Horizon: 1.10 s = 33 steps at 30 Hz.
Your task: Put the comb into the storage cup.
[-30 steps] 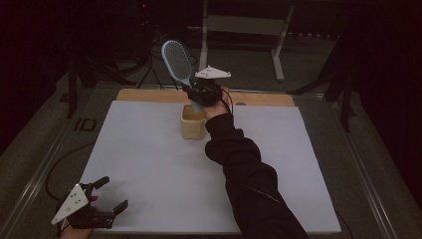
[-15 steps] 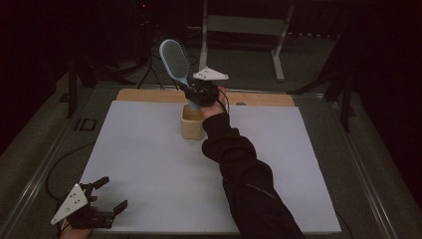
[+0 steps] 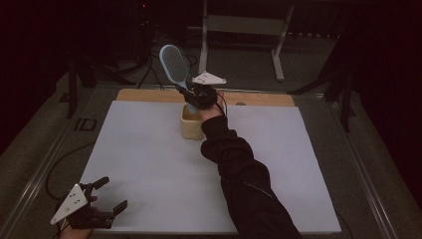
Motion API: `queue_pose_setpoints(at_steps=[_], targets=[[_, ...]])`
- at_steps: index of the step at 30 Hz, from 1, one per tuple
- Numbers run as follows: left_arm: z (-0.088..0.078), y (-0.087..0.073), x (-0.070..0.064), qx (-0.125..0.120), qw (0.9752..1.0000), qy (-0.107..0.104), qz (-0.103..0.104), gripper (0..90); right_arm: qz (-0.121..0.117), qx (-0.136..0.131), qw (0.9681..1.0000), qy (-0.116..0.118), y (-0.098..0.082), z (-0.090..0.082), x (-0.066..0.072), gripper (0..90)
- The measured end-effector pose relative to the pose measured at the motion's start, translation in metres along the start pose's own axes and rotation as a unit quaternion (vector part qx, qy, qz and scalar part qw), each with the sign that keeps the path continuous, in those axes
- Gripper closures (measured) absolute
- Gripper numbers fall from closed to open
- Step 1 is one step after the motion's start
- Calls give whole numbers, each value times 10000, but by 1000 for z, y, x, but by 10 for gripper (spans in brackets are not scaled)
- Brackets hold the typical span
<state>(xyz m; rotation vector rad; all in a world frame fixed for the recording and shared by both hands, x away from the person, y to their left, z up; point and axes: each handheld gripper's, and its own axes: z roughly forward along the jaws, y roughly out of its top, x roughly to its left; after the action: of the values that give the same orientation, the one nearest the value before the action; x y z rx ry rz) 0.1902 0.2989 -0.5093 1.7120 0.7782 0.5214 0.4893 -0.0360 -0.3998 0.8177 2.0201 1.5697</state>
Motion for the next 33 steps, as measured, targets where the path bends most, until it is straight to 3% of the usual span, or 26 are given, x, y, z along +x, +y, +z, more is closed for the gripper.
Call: queue_pose_setpoints(at_steps=[33], targets=[[1,-1,1,16,10000,-34,-14,0,-49,90,9999,104,-33,5,-5,704]])
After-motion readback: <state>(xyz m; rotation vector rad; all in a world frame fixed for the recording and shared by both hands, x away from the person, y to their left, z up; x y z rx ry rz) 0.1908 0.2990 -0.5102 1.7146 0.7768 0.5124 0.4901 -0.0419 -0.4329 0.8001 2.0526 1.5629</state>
